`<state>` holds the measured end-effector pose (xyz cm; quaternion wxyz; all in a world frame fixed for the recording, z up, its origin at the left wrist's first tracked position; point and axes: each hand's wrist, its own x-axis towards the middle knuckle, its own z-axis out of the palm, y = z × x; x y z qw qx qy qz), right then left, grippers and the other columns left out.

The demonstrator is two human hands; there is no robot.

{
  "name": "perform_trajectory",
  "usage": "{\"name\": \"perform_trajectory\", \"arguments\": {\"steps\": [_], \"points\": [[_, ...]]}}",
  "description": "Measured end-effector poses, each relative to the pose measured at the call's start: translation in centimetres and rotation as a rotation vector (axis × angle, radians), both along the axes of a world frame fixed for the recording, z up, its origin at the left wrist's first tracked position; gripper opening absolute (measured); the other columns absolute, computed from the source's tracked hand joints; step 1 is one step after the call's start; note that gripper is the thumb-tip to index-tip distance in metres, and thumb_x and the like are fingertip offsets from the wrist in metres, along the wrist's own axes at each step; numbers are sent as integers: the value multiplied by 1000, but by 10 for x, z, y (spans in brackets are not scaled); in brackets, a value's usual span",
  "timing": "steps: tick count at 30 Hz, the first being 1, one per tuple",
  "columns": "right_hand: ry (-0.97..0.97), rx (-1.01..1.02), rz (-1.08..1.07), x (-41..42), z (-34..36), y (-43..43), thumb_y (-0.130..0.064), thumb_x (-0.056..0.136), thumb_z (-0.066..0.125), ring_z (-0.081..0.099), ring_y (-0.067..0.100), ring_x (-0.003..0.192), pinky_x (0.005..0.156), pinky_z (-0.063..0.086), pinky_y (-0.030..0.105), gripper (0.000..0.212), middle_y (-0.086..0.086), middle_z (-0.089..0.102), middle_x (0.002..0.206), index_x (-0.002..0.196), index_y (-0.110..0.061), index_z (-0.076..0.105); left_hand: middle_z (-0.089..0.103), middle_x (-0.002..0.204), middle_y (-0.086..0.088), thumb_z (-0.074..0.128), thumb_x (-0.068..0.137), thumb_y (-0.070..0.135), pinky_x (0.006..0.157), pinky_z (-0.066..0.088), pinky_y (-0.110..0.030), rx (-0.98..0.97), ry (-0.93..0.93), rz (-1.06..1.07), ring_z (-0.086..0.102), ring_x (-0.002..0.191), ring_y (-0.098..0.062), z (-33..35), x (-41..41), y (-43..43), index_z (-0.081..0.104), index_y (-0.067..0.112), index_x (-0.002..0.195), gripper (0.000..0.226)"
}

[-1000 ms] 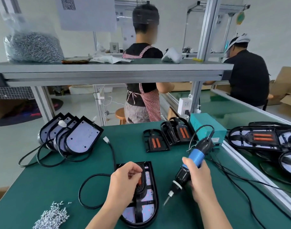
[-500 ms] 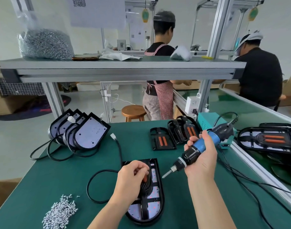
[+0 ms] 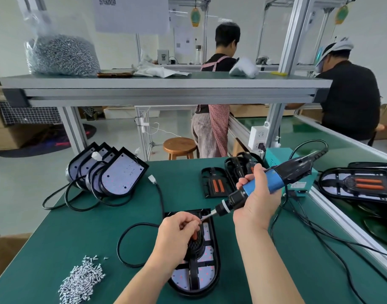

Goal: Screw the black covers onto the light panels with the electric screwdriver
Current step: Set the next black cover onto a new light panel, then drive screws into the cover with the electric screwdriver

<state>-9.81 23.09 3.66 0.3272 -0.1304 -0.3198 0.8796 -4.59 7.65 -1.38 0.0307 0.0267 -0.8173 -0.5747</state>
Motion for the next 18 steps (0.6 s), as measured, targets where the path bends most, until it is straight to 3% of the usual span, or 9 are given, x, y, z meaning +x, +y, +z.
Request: {"name": "perform_trajectory", "arguments": {"steps": [5,13,18], "points": [[-18,8,0,-1,-5,-3,-15,91,74,56,14,54,54,52,27,16,-1,58,64,93,-16,58,72,73,6,62,95,13,65,47,-11,5,-3,9,66,74,-11,0,0,-1,73,26,78,23],[-46,-27,-7,-1,-8,-3,-14,91,74,56,14,53,53,51,25,15,0,58,65,95,-15,59,72,73,-3,65,91,6,69,53,-24,25,11,45,63,70,-16,-3,-2,2,73,24,76,25],[-81,-40,-25,-2,-12,-5,-14,90,74,57,14,54,53,52,26,17,0,59,65,98,-11,60,70,68,-4,67,89,3,60,49,-15,77,25,62,59,59,-7,-5,-1,1,73,23,76,25]]}}
